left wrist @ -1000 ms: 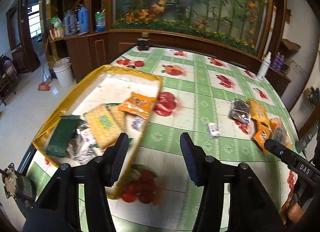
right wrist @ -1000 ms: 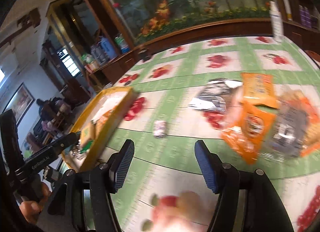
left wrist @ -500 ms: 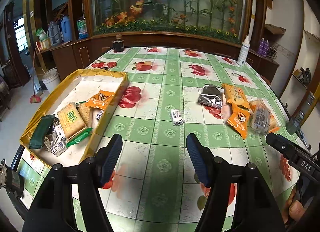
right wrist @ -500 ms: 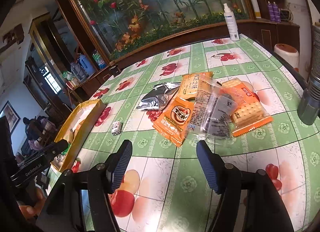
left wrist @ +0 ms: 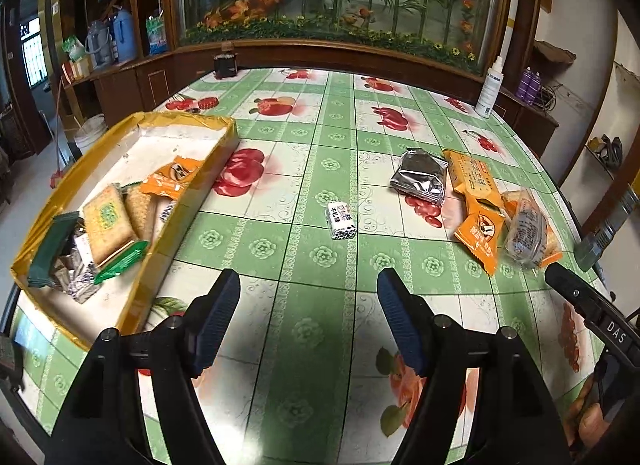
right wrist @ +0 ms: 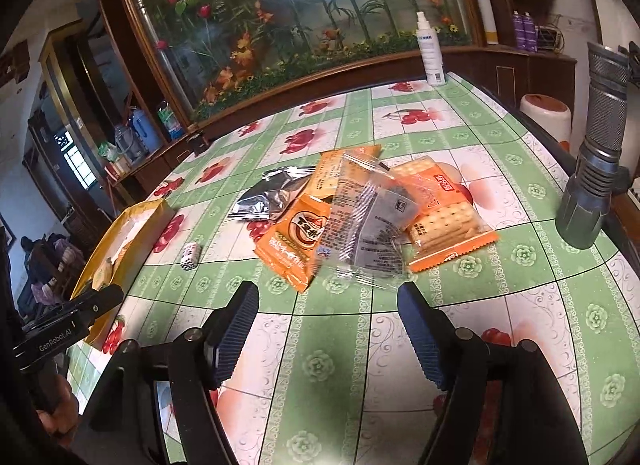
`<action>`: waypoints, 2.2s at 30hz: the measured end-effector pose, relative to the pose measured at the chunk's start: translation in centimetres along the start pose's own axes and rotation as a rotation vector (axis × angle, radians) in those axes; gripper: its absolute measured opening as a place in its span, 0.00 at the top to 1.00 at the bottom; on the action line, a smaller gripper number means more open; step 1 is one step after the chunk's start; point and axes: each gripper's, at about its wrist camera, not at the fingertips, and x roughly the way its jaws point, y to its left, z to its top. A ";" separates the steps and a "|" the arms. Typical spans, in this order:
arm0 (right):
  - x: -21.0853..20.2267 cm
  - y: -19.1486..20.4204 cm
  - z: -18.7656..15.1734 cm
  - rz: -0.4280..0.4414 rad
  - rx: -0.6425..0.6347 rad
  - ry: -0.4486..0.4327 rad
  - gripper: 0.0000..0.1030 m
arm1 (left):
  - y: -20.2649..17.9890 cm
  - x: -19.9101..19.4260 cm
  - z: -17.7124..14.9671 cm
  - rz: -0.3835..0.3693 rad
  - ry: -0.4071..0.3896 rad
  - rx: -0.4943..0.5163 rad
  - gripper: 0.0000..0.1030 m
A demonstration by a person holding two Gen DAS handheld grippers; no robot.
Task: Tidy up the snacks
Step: 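Grasp a white candy with the left gripper while the right grasps a clear wrapped packet, then carry the candy and clear packet into the yellow tray with both grippers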
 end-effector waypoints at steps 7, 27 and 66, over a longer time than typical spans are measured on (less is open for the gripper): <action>2.6 -0.6 2.8 -0.078 0.038 0.000 0.28 | -0.6 3.4 2.2 -0.007 0.030 -0.020 0.31; 7.7 2.2 3.2 -0.206 -0.212 0.111 0.51 | -1.8 9.9 3.9 0.019 0.113 0.041 0.80; -1.0 14.0 -2.6 0.241 -0.273 0.083 0.54 | 7.2 -4.4 -1.0 0.125 -0.068 -0.077 0.84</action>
